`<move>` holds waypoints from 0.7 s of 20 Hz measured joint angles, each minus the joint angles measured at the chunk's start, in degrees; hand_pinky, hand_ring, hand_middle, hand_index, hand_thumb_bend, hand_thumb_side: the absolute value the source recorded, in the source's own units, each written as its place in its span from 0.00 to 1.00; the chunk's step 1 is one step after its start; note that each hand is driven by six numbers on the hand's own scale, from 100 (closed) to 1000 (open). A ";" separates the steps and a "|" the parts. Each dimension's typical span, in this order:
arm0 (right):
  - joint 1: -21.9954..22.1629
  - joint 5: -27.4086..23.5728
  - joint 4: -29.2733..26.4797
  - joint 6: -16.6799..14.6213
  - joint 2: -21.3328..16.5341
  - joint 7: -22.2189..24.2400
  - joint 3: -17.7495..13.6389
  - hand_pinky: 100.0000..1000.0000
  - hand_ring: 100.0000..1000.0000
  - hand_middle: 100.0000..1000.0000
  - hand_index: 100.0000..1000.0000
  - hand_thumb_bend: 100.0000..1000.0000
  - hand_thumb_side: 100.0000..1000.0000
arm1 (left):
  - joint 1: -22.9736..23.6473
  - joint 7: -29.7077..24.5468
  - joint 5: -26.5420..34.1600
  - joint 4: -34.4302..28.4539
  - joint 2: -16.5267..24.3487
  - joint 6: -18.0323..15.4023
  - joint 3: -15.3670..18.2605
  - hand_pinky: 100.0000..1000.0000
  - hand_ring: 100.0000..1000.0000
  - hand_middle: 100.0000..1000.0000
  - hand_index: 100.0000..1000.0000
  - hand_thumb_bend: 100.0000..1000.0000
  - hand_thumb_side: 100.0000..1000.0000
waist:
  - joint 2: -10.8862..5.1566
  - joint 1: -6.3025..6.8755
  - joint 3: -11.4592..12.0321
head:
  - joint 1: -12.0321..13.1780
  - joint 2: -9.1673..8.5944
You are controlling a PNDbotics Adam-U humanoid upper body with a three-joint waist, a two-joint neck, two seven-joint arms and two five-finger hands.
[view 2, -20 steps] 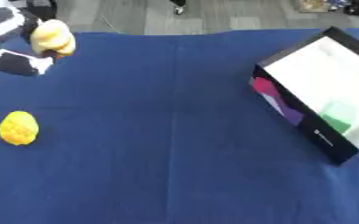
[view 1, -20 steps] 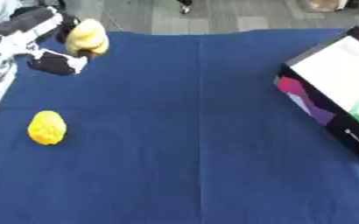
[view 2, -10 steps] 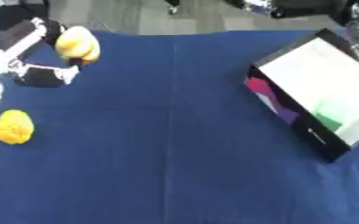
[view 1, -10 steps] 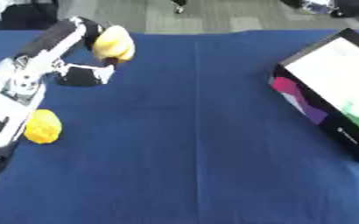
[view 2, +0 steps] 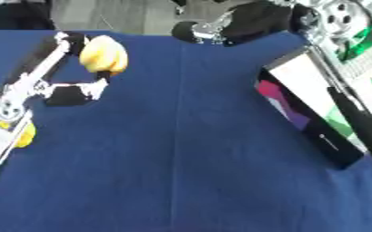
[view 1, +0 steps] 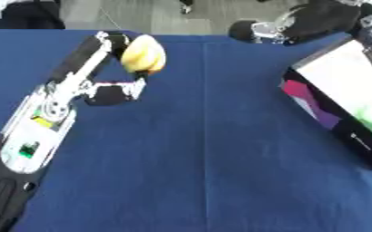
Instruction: Pick up the objects with one hand, pass them to the other hand, and then place them into the box on the other side of the table.
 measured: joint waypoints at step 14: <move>8.57 0.71 -6.17 -4.10 -7.91 4.39 0.69 0.82 0.75 0.69 0.84 0.58 0.15 | 0.49 4.31 -2.02 -0.24 -4.50 -2.58 -0.82 0.63 0.51 0.47 0.56 0.00 0.01 | 0.03 -0.29 0.74 | -1.10 0.50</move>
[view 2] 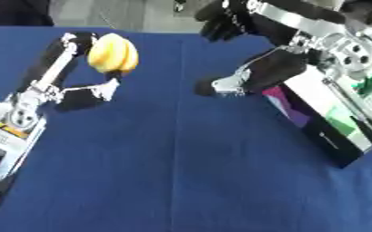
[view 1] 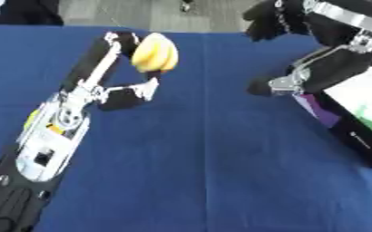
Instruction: Pick up the objects with one hand, pass them to the other hand, and then place them into the box on the other side of the table.
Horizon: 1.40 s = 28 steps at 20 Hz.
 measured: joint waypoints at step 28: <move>-4.14 3.90 -0.08 5.79 3.56 0.27 3.54 0.81 0.74 0.66 0.82 0.52 0.10 | -1.24 -0.46 -2.02 1.71 -6.55 -3.10 -2.67 0.63 0.51 0.47 0.56 0.00 0.03 | 0.05 -0.83 3.24 | -2.90 0.27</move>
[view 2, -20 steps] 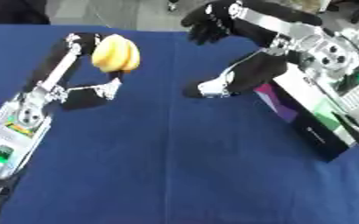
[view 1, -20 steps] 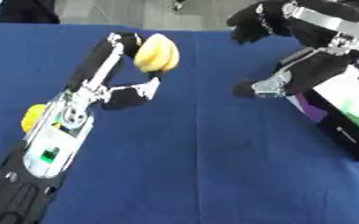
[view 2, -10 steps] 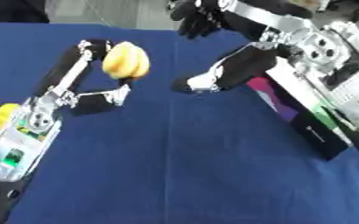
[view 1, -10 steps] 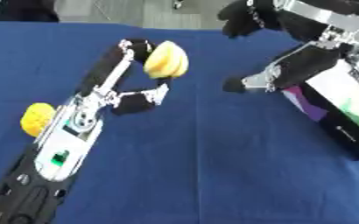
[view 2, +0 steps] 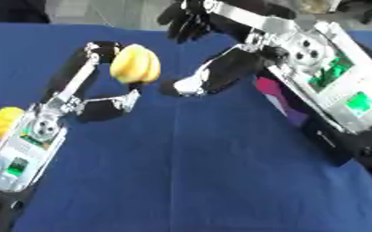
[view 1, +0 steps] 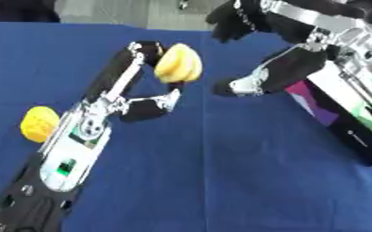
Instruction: Pick up the objects with one hand, pass them to the other hand, and then place them into the box on the other side of the table.
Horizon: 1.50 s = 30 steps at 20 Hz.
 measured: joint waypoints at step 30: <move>-1.28 2.38 3.24 1.68 0.15 0.13 1.43 0.81 0.74 0.63 0.80 0.47 0.11 | -0.44 2.33 1.45 -2.92 -1.56 -4.82 -2.22 0.63 0.51 0.47 0.56 0.00 0.04 | 1.22 -0.14 2.91 | -3.13 -0.11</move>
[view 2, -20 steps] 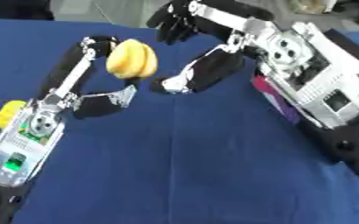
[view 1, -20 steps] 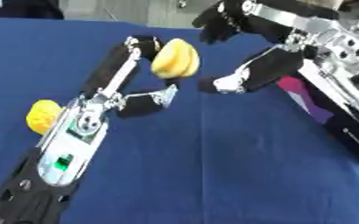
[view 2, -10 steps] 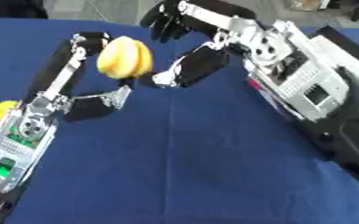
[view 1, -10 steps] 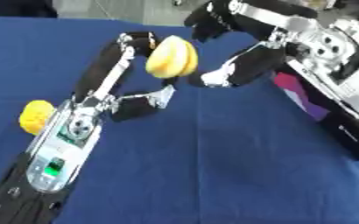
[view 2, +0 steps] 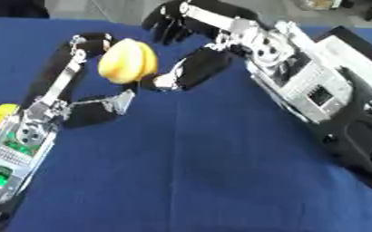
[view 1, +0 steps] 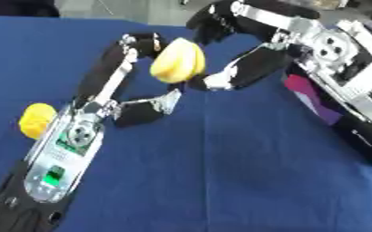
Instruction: Pick up the objects with one hand, pass them to the other hand, and then place them into the box on the other side of the table.
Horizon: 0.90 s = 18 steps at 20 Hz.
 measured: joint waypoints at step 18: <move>1.02 -5.72 0.33 -1.08 0.29 1.39 -0.06 0.77 0.56 0.20 0.54 0.19 0.00 | -0.10 2.07 -0.80 1.93 -1.49 -1.35 0.20 0.63 0.50 0.47 0.56 0.00 0.06 | 0.38 -0.05 -0.06 | -0.38 -0.15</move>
